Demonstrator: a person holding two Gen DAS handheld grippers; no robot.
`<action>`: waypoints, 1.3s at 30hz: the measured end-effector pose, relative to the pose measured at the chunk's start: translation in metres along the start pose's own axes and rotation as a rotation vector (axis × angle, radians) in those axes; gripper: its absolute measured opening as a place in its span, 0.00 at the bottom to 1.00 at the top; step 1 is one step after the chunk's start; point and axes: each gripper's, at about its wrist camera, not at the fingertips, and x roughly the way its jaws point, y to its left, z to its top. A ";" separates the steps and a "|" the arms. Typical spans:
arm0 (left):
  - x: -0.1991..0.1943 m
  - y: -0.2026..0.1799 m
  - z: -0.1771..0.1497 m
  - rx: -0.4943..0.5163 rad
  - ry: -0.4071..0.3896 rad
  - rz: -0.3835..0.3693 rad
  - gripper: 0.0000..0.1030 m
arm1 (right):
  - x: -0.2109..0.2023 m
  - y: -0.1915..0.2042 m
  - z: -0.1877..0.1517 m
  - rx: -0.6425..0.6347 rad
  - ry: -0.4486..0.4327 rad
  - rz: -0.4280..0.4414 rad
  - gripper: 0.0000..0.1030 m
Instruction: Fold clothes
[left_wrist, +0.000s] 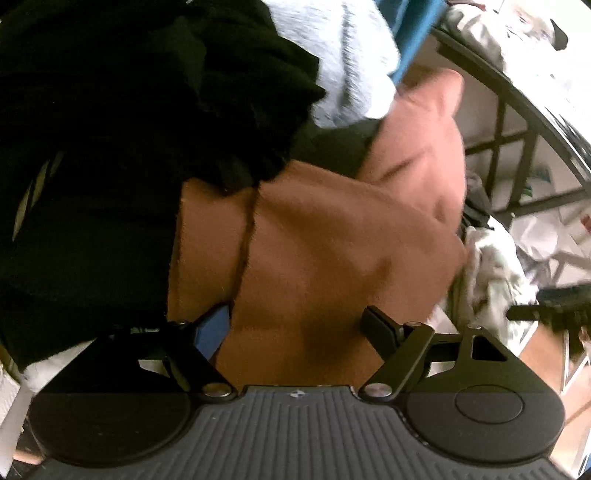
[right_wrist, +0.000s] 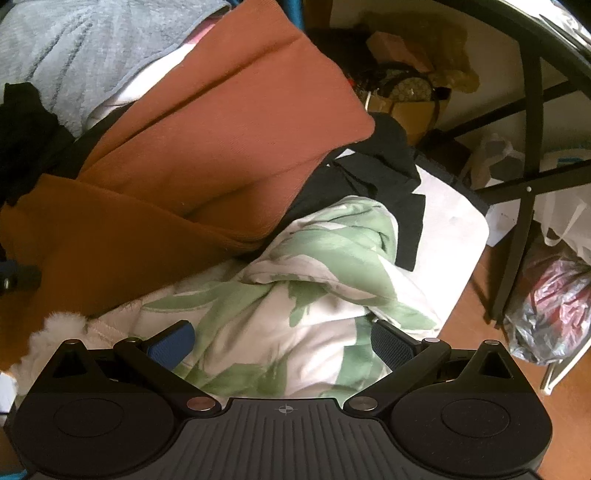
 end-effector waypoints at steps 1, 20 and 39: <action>-0.004 0.001 0.000 -0.013 0.021 -0.079 0.45 | 0.001 0.001 0.000 0.004 0.001 -0.001 0.99; -0.003 0.023 0.002 0.013 0.004 -0.055 0.53 | 0.008 0.013 0.011 0.007 -0.025 0.000 0.99; -0.012 0.042 0.009 -0.093 0.036 -0.111 0.27 | 0.034 0.071 0.055 -0.327 -0.058 0.188 0.36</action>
